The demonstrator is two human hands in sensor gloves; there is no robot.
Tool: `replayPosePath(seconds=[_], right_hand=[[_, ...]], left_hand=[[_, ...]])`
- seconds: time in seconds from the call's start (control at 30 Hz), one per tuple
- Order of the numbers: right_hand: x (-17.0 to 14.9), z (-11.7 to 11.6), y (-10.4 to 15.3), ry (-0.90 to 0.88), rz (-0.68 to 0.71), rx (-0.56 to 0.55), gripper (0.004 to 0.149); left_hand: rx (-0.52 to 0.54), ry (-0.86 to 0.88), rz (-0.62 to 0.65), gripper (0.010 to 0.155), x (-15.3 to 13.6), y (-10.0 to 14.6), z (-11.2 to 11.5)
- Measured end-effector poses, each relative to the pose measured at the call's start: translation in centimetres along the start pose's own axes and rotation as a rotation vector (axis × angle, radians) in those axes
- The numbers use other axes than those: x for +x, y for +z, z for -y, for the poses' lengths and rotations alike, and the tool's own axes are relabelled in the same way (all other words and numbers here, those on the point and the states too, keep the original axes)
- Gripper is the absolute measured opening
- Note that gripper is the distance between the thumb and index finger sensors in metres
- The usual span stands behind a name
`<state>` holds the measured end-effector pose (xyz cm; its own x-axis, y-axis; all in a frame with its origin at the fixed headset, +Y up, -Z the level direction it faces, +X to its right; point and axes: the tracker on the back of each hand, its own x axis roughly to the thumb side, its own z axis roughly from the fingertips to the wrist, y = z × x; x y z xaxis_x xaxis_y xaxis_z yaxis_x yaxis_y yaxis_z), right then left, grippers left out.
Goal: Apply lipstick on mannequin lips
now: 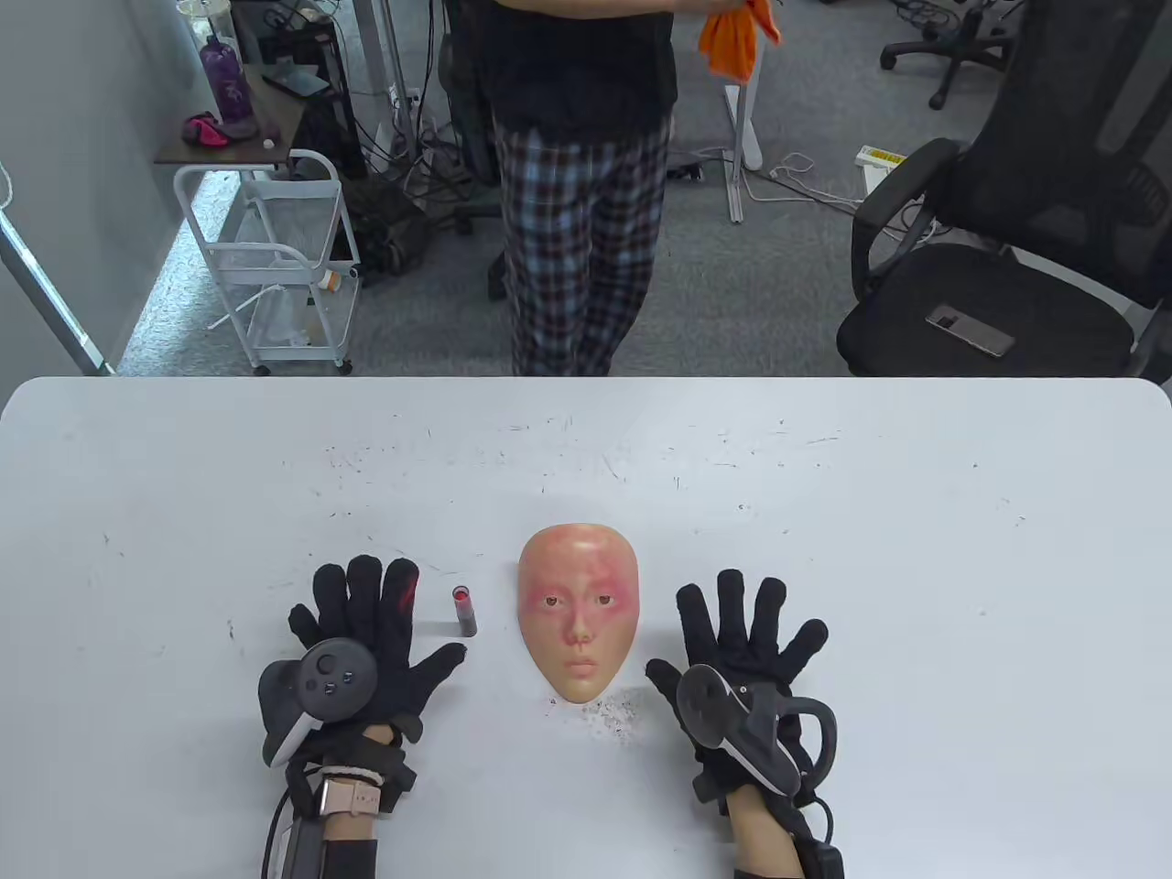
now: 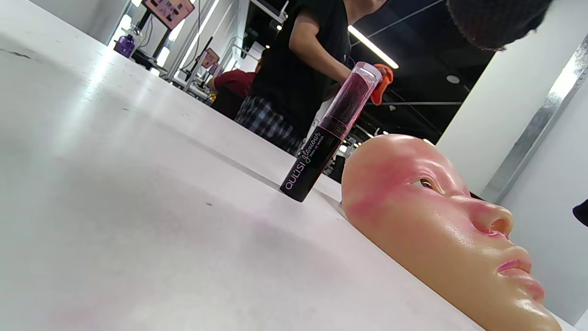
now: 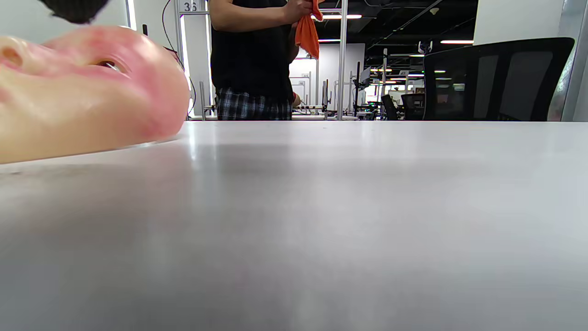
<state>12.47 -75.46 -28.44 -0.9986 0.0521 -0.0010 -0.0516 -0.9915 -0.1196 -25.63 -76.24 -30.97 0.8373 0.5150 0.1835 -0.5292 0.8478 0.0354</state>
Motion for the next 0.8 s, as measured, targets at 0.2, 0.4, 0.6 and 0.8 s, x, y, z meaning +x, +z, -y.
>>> replayPosePath(seconds=[0.2, 0.4, 0.6, 0.8], right_hand=[[-0.1, 0.3, 0.3, 0.006, 0.002, -0.004, 0.084], [-0.1, 0.3, 0.3, -0.015, -0.001, 0.009, 0.084], [-0.2, 0.2, 0.4, -0.024, -0.008, 0.025, 0.084], [-0.2, 0.1, 0.5, -0.044, -0.012, 0.033, 0.084]], left_hand=[[-0.025, -0.011, 0.001, 0.096, 0.2, 0.0, 0.2], [-0.068, -0.03, 0.007, 0.098, 0.5, -0.2, 0.7], [-0.088, 0.023, 0.003, 0.099, 0.7, -0.9, 1.0], [-0.083, 0.238, -0.025, 0.094, 2.0, -2.9, 2.4]])
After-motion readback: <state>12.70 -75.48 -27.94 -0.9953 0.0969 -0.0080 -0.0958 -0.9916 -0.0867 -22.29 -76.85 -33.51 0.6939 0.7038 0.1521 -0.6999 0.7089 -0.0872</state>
